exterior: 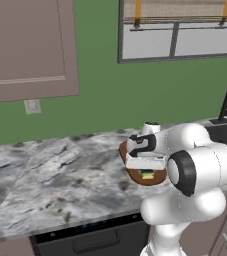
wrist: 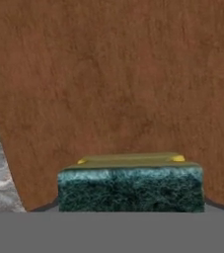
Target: Pick up the sponge from the counter and clean the cutting board by briefly scrubbing or pressing down on the cutting board. Once finished, release the sponge.
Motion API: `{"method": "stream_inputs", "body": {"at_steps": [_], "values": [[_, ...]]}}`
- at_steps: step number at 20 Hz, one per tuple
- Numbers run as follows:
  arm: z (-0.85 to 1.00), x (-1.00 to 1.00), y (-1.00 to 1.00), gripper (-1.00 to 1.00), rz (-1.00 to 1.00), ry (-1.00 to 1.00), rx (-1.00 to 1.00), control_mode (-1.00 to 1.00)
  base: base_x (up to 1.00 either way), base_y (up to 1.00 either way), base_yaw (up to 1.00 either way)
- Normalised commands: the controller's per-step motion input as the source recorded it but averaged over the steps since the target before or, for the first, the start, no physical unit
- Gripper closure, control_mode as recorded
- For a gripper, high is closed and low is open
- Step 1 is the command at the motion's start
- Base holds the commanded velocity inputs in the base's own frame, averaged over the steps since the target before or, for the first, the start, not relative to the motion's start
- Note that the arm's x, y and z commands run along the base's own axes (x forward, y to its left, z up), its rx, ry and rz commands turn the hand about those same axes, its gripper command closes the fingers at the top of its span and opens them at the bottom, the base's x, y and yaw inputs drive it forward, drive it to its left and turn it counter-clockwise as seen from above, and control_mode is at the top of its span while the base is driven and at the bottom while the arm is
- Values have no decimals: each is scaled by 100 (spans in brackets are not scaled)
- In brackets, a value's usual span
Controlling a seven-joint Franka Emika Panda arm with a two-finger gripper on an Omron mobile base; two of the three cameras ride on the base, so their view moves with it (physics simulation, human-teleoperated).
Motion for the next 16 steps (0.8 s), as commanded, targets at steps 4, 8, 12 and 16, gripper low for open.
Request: {"method": "stream_inputs", "body": {"at_steps": [4, 8, 12, 16], "values": [[-80, 2, 22, 100, -9, -1, 1, -100, 0, 0, 0], [-1, 35, 28, 100, -3, -11, 0, -100, 0, 0, 0], [-9, 40, 14, 100, 0, -3, 1, -100, 0, 0, 0], [-79, 9, 5, 100, 0, -2, 0, -100, 0, 0, 0]]}}
